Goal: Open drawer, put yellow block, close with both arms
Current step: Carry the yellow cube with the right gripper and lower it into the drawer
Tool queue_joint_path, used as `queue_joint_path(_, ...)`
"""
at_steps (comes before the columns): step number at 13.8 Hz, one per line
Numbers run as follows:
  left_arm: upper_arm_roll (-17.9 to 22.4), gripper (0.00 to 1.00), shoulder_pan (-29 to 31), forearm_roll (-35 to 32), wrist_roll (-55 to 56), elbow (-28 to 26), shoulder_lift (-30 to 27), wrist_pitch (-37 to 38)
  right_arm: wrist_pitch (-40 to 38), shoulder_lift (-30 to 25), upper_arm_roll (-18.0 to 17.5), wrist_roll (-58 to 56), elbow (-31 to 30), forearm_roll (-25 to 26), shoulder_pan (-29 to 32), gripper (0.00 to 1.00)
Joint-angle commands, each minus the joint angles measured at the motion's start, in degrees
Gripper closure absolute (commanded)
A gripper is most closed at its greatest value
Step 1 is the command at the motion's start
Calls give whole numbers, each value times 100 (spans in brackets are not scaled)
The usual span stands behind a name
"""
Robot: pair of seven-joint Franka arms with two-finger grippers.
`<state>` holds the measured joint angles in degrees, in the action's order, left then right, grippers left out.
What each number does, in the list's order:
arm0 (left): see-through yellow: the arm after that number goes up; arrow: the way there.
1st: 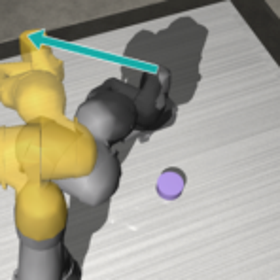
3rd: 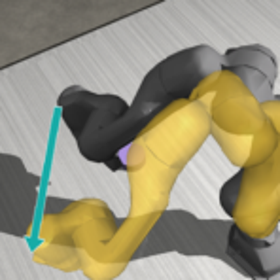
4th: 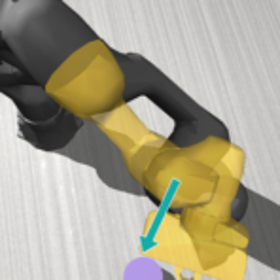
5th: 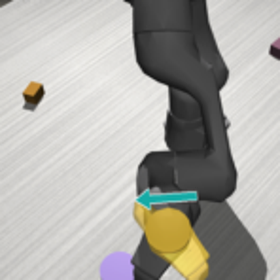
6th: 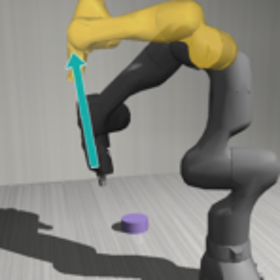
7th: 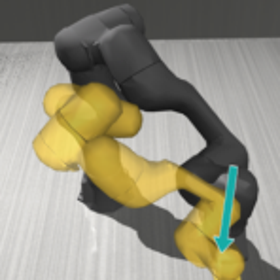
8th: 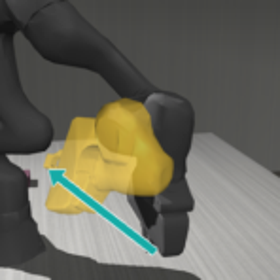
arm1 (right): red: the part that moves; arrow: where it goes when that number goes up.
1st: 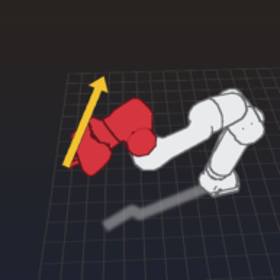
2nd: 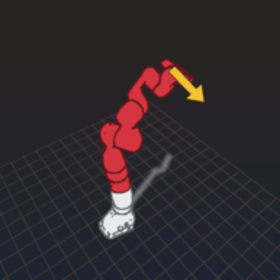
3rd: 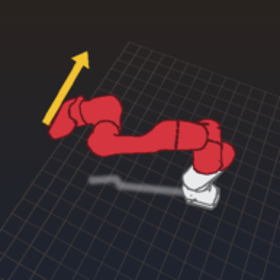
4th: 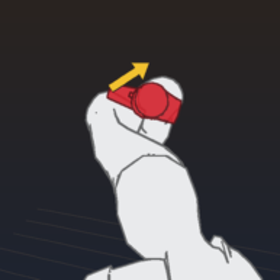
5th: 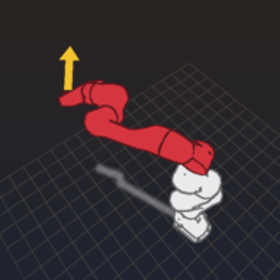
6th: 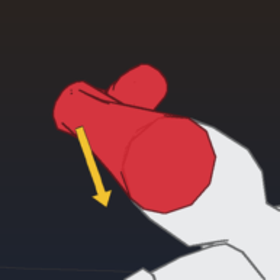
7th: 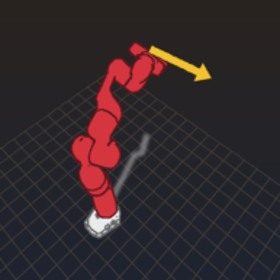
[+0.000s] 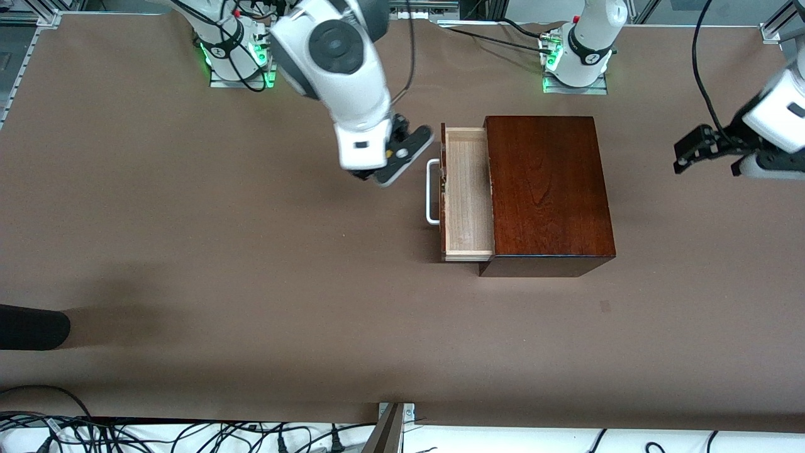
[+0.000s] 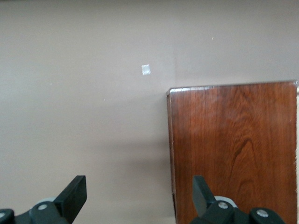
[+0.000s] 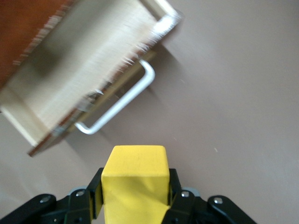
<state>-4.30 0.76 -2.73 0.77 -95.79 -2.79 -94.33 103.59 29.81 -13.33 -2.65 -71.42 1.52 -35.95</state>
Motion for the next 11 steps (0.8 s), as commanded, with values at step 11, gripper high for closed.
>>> queue_joint_path(11,61,0,3,-97,-94,-63,33,-68,636,1633,138,-1254,1464,1322,-1661,100)
